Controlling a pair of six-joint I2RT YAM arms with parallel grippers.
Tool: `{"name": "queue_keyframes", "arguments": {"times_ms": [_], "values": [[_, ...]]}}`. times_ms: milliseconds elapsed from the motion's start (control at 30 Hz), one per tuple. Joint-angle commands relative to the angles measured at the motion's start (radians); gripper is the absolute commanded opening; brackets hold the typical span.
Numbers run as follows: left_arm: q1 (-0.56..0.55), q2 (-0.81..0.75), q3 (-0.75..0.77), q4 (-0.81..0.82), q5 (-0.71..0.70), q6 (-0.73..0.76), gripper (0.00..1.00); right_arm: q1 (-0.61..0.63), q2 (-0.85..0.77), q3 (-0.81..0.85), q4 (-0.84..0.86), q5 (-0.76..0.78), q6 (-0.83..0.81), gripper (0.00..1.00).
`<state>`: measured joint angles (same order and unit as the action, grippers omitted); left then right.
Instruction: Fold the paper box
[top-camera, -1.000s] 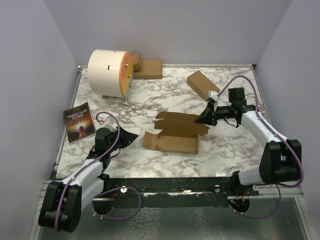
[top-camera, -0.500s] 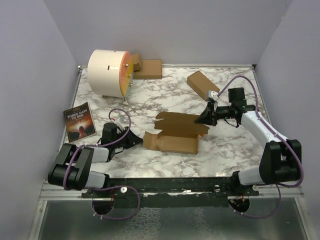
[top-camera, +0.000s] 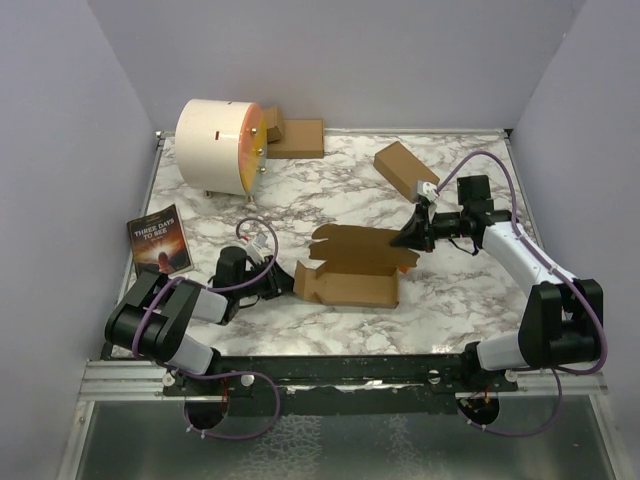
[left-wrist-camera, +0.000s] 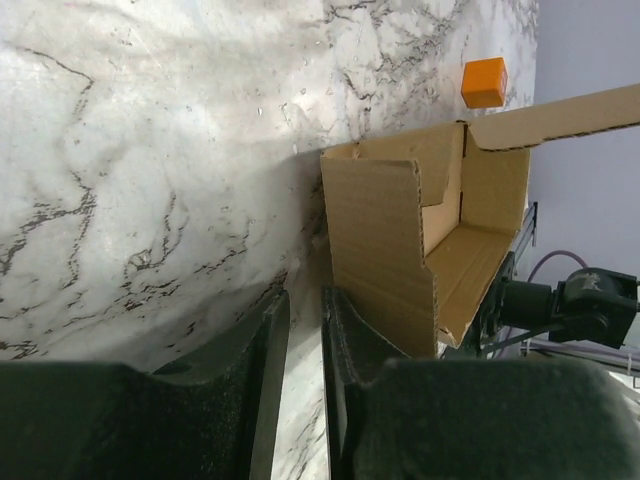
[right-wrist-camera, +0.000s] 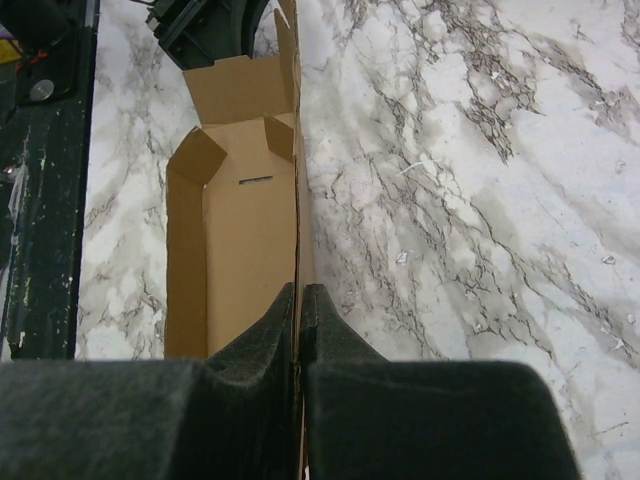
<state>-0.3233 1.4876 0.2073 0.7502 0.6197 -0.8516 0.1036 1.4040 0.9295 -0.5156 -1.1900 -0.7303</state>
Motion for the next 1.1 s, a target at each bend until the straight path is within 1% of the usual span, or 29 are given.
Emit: {"name": "queue_keyframes", "arguments": {"times_ms": [0, 200, 367, 533, 733, 967, 1000, 1067], "values": [[-0.009, -0.010, 0.000, 0.075, 0.041, -0.016, 0.23, 0.004, -0.001, 0.005, -0.004, 0.001, -0.013, 0.01], [-0.022, -0.006, 0.004, 0.105, 0.052, -0.036, 0.24, 0.004, -0.001, 0.005, -0.004, -0.003, -0.014, 0.01], [-0.044, -0.008, 0.021, 0.064, 0.014, -0.052, 0.24, 0.004, 0.000, 0.003, -0.006, -0.006, -0.014, 0.01], [-0.076, -0.022, 0.032, 0.056, -0.002, -0.057, 0.24, 0.004, 0.002, 0.003, -0.004, -0.009, -0.014, 0.01], [-0.115, -0.008, 0.054, 0.060, 0.007, -0.045, 0.33, 0.004, 0.002, 0.003, -0.006, -0.010, -0.014, 0.01], [-0.137, 0.013, 0.077, 0.064, 0.000, -0.047, 0.38, 0.003, 0.001, 0.003, -0.007, -0.009, -0.014, 0.01], [-0.141, 0.014, 0.080, 0.059, -0.002, -0.048, 0.39, 0.003, 0.000, 0.003, -0.006, -0.009, -0.014, 0.01], [-0.150, 0.013, 0.087, 0.048, -0.008, -0.043, 0.45, 0.004, 0.001, 0.002, -0.005, -0.010, -0.014, 0.01]]}}
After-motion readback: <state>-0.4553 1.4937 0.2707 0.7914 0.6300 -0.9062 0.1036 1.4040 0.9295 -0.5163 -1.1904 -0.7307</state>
